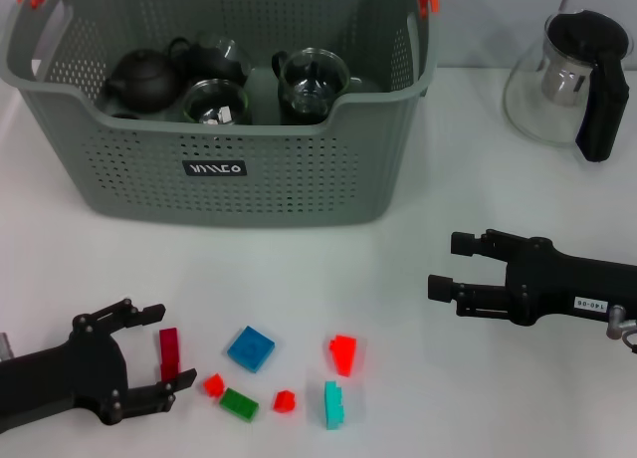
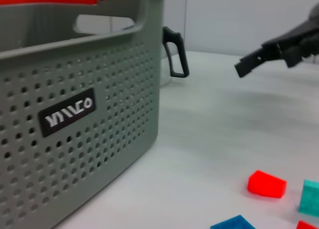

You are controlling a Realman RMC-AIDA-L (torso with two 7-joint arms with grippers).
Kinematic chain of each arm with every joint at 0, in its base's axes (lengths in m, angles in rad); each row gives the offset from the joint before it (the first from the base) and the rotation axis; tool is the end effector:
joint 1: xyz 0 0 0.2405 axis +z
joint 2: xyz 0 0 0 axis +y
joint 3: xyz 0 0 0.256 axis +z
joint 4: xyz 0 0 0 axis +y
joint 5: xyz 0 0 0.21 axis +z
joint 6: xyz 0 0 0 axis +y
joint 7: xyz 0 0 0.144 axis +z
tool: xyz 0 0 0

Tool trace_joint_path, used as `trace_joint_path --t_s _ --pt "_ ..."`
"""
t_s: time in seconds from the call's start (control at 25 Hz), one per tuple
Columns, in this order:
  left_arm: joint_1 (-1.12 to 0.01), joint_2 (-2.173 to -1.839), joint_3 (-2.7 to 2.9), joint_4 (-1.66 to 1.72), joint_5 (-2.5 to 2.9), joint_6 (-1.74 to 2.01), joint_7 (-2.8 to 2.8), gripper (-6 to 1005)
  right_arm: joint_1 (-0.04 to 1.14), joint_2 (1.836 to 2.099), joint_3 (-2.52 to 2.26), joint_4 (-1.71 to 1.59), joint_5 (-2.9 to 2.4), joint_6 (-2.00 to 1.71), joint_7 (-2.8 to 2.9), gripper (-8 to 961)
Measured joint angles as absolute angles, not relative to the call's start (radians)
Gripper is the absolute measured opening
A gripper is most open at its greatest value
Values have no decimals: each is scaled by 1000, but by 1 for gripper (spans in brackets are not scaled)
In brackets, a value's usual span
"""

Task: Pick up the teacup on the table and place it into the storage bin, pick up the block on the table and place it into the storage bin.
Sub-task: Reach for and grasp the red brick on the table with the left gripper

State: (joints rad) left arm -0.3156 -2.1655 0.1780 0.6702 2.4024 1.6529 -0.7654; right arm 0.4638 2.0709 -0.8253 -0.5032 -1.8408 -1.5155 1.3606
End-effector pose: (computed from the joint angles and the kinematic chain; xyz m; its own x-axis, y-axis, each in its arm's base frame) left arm -0.3559 0.2237 -0.0084 0.9037 0.1852 0.3862 0.3451 -0.8487 -0.4007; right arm 0.2769 0.3023 -0.0295 0.6943 -0.4526 -0.5595 -0.5627 -0.8261 -0.0300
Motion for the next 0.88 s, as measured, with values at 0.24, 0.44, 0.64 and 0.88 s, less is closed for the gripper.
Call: trace_joint_path --t_s 0.24,0.44,0.64,0.88 --pt "-318 -2166 176 647 2400 1591 -725 858 463 2071 -825 -503 -1841 -1517 1361 927" --pt "-325 -2166 183 622 2401 1538 -713 860 463 2071 -825 -503 -1841 -1517 1361 927" --pt "-325 -2167 183 617 2399 1534 -698 860 463 2071 -825 -503 -1841 -1518 1361 927" --pt "-320 -2168 182 617 2403 1534 -698 860 463 2071 -825 -502 -1841 -1517 1361 927"
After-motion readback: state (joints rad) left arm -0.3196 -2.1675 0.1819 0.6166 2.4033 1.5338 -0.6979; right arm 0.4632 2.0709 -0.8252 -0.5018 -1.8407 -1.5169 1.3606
